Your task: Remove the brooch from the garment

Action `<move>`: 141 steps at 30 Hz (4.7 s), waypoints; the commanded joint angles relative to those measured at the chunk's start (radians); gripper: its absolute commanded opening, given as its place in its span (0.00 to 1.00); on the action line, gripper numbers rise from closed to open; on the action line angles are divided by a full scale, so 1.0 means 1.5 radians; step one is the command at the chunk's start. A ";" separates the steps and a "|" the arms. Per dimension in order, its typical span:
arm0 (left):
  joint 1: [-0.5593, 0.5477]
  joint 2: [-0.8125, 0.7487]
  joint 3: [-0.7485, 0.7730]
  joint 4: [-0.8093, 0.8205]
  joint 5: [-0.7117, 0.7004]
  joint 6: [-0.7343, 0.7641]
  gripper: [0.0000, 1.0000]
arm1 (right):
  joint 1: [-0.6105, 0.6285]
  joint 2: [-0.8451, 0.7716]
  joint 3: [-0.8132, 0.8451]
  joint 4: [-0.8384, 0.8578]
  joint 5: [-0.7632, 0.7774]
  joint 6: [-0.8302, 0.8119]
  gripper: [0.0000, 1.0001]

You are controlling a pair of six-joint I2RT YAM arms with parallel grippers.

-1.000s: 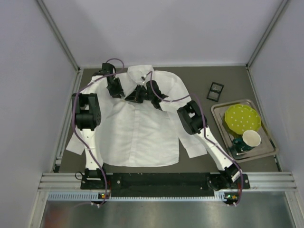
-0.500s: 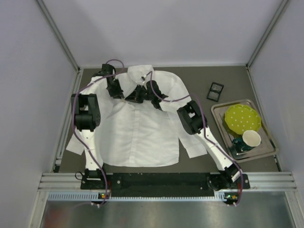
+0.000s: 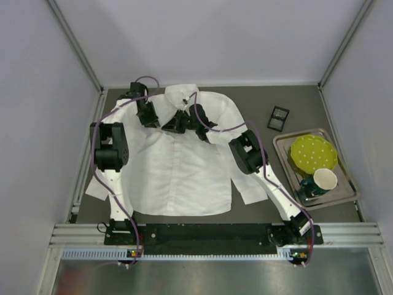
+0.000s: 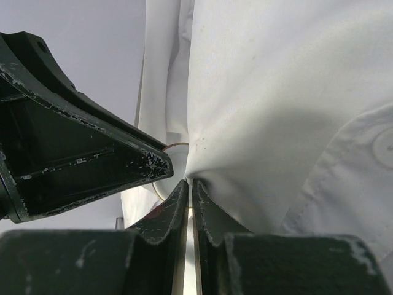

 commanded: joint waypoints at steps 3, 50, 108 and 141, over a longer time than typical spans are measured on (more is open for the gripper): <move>0.005 -0.006 0.019 -0.002 -0.007 0.011 0.24 | 0.000 0.024 0.029 -0.009 -0.004 -0.013 0.07; -0.002 -0.222 -0.404 0.539 -0.018 -0.122 0.00 | 0.010 0.024 0.092 -0.046 -0.034 -0.062 0.11; -0.012 -0.185 -0.336 0.421 -0.090 -0.132 0.00 | 0.007 0.013 0.169 -0.067 0.031 -0.140 0.23; -0.012 -0.185 -0.357 0.475 -0.087 -0.157 0.00 | 0.022 0.040 0.112 -0.022 0.028 -0.107 0.06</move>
